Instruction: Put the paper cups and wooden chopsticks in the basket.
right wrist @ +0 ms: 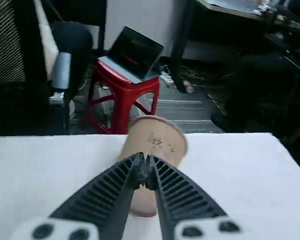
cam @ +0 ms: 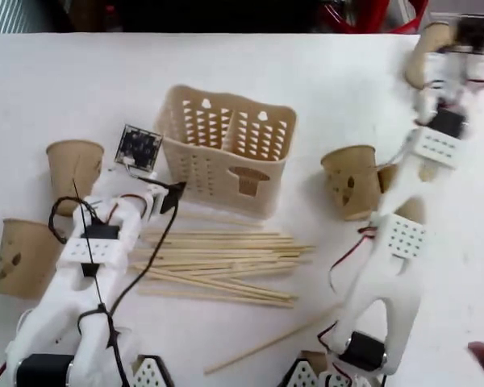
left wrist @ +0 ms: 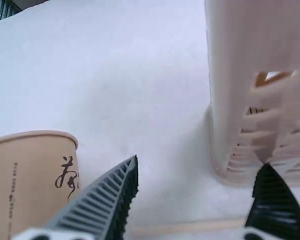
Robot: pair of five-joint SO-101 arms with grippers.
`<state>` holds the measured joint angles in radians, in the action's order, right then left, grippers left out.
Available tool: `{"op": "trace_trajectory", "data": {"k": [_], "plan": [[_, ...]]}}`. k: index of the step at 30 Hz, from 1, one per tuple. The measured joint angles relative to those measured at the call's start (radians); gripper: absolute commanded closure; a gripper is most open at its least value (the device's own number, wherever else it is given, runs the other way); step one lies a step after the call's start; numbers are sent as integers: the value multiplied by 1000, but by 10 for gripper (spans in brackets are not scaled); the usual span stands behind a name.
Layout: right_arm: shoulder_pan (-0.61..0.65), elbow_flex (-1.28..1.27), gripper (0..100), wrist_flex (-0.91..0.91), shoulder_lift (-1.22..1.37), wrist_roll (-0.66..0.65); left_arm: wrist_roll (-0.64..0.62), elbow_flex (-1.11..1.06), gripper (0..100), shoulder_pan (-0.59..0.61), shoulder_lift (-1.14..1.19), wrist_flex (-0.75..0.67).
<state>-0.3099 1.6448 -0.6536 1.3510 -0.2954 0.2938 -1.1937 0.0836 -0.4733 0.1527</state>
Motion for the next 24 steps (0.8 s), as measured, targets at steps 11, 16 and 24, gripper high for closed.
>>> {"op": "trace_trajectory", "data": {"k": [11,16,24], "plan": [[20,-2,978,-430,-31,-60,0,0,647,0,0,0],[15,0,977,-743,-155,-127,0,0,647,0,0,0],[5,-46,976,-1057,-292,-319,0,0,647,0,0,0]]}}
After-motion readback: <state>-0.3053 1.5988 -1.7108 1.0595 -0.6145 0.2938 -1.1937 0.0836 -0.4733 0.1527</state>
